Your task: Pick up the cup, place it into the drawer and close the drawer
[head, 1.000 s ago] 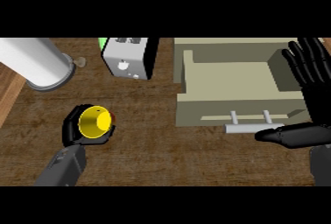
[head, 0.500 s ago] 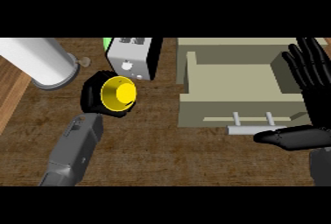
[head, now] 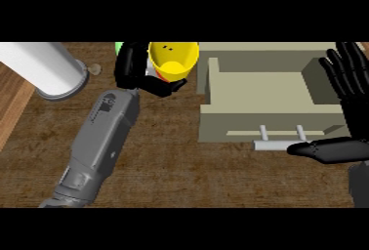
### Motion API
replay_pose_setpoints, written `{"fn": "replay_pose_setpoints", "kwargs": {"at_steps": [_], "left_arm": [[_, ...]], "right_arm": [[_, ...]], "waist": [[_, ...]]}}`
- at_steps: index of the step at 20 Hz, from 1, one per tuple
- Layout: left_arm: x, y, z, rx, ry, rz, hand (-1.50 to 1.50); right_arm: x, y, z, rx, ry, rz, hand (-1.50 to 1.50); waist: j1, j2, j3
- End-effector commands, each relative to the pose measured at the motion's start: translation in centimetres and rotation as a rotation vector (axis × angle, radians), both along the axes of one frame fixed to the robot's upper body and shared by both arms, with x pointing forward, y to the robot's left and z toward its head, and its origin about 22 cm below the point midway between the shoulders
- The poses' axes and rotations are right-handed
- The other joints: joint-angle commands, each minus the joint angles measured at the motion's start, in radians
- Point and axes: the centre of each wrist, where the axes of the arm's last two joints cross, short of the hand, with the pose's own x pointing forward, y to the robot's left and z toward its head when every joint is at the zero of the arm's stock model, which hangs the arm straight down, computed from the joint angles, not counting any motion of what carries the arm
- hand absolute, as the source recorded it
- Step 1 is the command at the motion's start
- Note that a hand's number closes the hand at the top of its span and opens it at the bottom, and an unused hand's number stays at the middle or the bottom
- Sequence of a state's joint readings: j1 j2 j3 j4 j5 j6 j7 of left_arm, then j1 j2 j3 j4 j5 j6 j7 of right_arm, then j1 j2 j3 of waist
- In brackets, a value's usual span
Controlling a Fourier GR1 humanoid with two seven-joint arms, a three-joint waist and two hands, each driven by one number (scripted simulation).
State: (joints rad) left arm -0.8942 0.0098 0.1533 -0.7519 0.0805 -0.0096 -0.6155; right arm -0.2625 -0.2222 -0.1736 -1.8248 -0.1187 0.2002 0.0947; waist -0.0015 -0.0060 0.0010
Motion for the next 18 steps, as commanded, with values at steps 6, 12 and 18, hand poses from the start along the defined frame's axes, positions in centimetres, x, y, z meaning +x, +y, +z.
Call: {"fn": "replay_pose_setpoints", "kwargs": {"at_steps": [6, 12, 18], "left_arm": [[0.8, -8.1, 9.4, 0.093, 0.032, 0.031, 1.50], [1.7, -10.4, 10.2, 0.181, 0.201, 0.081, 1.50], [2.4, -10.9, 8.8, 0.313, 0.267, 0.130, 1.50]], "right_arm": [[1.7, -0.1, -0.1, -0.004, 0.006, -0.009, -1.50], [-0.3, 0.9, 0.3, 0.004, -0.019, 0.032, -1.50], [0.9, 0.9, 0.3, 0.005, -0.032, 0.080, -1.50]], "waist": [[-0.024, 0.009, 0.000], [-0.055, 0.013, 0.000], [-0.109, 0.033, 0.002]]}}
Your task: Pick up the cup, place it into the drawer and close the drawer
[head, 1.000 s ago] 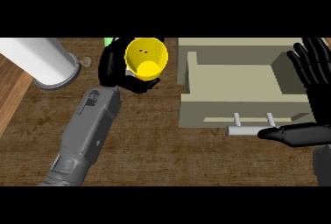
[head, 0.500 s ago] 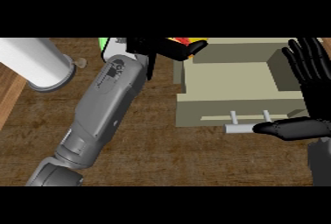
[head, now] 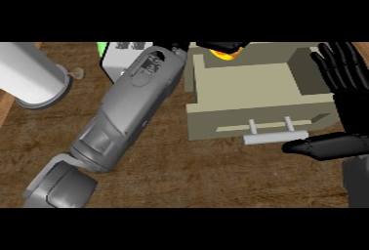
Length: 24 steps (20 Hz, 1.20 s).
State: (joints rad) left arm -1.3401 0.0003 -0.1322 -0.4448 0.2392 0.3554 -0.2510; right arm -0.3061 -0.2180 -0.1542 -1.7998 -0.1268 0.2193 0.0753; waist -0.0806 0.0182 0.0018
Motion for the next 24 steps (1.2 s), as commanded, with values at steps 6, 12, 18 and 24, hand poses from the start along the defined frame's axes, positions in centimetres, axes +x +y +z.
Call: {"fn": "replay_pose_setpoints", "kwargs": {"at_steps": [6, 12, 18, 24], "left_arm": [[0.1, 0.6, -4.0, 0.200, 0.176, -0.046, 1.50], [-0.3, 0.8, -5.5, 0.206, 0.172, -0.081, -1.50], [-0.7, 0.7, -5.4, 0.005, 0.137, -0.075, -1.50], [-0.7, 0.3, -3.8, -0.196, 0.040, -0.127, -1.50]], "right_arm": [[0.8, 1.1, 0.9, -0.002, -0.031, 0.081, -1.50], [2.2, 2.1, 2.1, -0.010, -0.053, 0.094, -1.50], [2.1, 5.4, 1.0, 0.032, -0.027, 0.343, -1.50], [1.9, 6.6, 0.4, -0.077, 0.064, 0.613, 1.50]], "waist": [[-0.083, 0.019, 0.001], [-0.102, 0.028, 0.000], [-0.139, 0.034, -0.001], [-0.109, 0.027, -0.002]]}}
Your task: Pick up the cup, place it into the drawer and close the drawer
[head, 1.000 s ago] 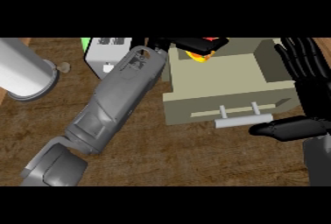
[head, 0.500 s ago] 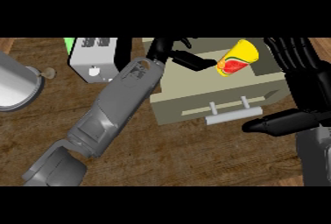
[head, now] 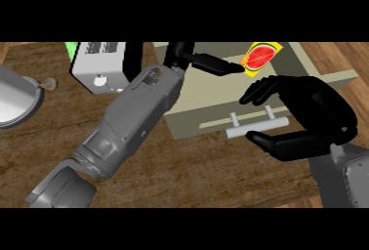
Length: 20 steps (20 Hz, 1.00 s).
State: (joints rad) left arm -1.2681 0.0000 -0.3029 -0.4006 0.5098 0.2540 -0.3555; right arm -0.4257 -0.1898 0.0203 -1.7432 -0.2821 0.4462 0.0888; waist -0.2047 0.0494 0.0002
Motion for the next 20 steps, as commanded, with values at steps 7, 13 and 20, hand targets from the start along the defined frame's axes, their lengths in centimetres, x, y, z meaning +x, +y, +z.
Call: {"fn": "replay_pose_setpoints", "kwargs": {"at_steps": [7, 13, 20], "left_arm": [[0.3, -0.3, 1.5, -0.160, -0.066, 0.070, -1.50], [0.4, 0.5, 0.1, -0.198, -0.054, 0.104, -1.50], [-0.2, 2.8, -3.0, -0.273, -0.032, 0.083, -1.50]], "right_arm": [[-1.6, -1.3, -1.0, -0.509, 0.090, 0.157, -1.50], [-2.0, -0.1, -3.4, -0.734, 0.011, -0.025, -1.50], [0.3, -0.6, -11.3, -0.882, 0.124, -0.086, -1.50]], "waist": [[0.082, -0.028, 0.000], [0.149, -0.030, 0.001], [0.225, -0.041, 0.001]]}}
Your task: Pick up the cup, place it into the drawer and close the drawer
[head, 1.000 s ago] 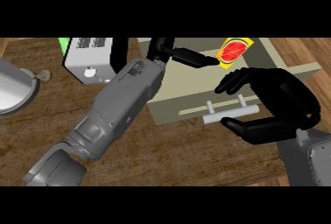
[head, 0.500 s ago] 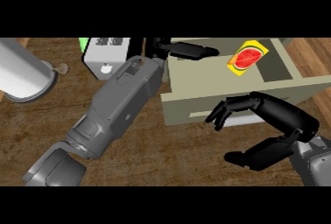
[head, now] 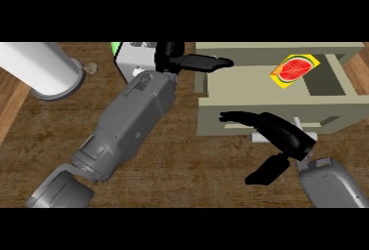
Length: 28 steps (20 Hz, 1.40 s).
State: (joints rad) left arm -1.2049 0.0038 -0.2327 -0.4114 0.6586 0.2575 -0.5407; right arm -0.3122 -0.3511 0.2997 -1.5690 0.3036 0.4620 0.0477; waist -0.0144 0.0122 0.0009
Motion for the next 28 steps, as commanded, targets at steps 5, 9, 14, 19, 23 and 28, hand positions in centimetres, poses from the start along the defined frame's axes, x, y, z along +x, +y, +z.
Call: {"fn": "replay_pose_setpoints", "kwargs": {"at_steps": [5, 9, 14, 19, 23, 28], "left_arm": [[-0.4, 3.9, -2.6, -0.049, -0.006, -0.007, -1.50], [-0.5, 6.3, -2.6, -0.065, -0.004, 0.010, -1.50], [-1.7, 6.4, -4.7, -0.086, 0.003, -0.027, -1.50], [-1.5, 8.5, -3.9, -0.073, 0.006, -0.036, -1.50], [-1.2, 9.7, -2.3, -0.072, -0.010, -0.062, -1.50], [-2.3, 9.9, -5.0, -0.052, 0.012, -0.085, -1.50]], "right_arm": [[3.8, -0.4, -7.6, -0.190, 0.077, -0.012, 1.50], [6.1, -1.2, -9.3, -0.178, 0.060, -0.089, 1.50], [8.6, -4.4, -8.5, -0.063, -0.031, -0.147, 1.50], [12.3, -5.5, -3.8, 0.016, -0.114, -0.264, 1.50], [14.0, -8.0, 0.2, 0.039, -0.165, -0.358, 1.50], [14.7, -8.3, 2.3, 0.077, -0.172, -0.386, 1.50]], "waist": [[0.078, -0.003, 0.001], [0.096, -0.004, 0.002], [0.125, 0.011, 0.004], [0.157, 0.020, 0.005], [0.181, 0.019, 0.005], [0.197, 0.029, 0.003]]}}
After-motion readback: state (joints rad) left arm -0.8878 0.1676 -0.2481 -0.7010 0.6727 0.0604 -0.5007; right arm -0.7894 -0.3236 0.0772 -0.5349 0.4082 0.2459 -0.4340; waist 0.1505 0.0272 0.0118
